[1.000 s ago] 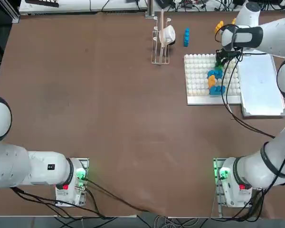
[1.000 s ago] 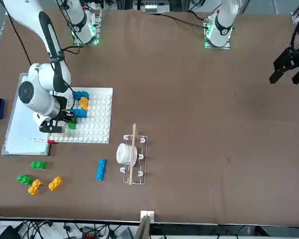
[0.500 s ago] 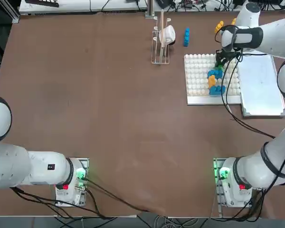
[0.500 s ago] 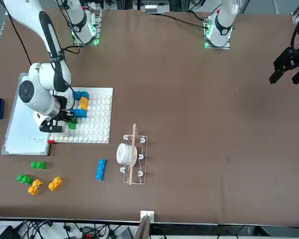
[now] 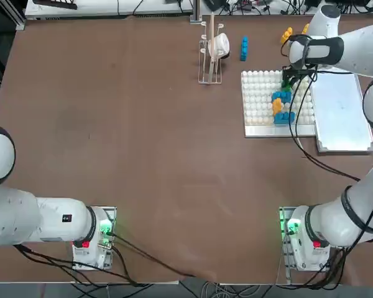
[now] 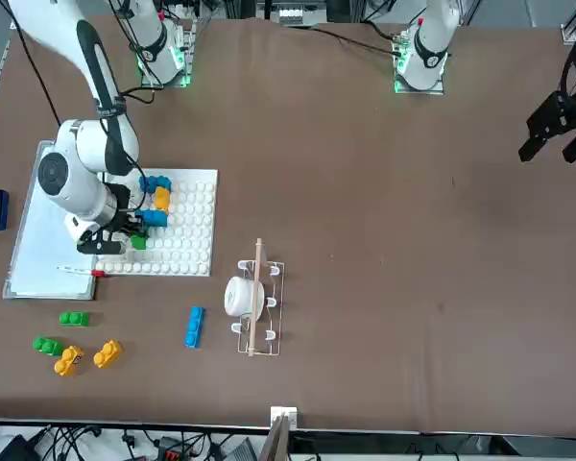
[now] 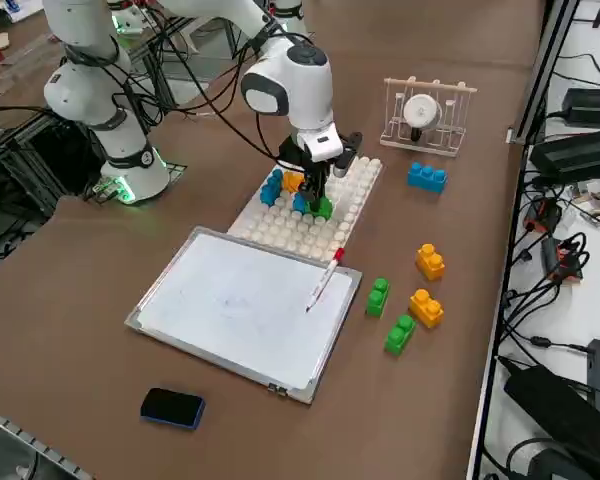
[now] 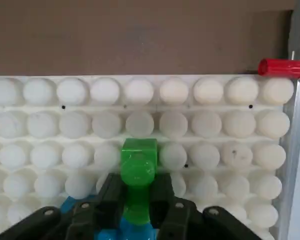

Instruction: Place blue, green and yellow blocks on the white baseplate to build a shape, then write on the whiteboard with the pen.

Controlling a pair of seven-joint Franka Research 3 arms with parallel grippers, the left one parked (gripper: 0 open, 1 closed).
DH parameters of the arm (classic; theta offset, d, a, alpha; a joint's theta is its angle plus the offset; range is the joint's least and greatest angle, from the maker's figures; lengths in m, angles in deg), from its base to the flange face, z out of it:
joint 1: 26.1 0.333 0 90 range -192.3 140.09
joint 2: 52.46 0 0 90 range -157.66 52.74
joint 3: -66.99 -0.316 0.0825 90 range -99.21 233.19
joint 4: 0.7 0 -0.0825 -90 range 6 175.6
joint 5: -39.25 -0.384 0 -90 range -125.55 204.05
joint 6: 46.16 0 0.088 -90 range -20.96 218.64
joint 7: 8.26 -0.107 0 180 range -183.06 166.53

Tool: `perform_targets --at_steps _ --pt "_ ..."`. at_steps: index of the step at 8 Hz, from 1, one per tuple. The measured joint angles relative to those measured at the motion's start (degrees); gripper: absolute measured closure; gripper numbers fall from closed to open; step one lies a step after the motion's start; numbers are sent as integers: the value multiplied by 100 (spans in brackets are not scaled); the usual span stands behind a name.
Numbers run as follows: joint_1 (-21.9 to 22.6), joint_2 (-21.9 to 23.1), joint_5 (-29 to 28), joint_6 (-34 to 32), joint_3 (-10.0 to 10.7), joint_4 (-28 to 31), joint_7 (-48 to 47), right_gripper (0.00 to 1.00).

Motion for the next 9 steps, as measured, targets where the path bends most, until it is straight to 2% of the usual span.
perform_targets --at_steps 2,4,6,8,9 --pt "2 -3 0 5 1 0 0 69" --pt "32 -181 -8 -6 -6 -97 0 37" --pt "30 -148 -14 -751 9 -606 -2 0" --pt "11 -39 -18 -1567 36 -1318 -4 0" --pt "6 -39 -20 -1715 38 -1557 -4 0"
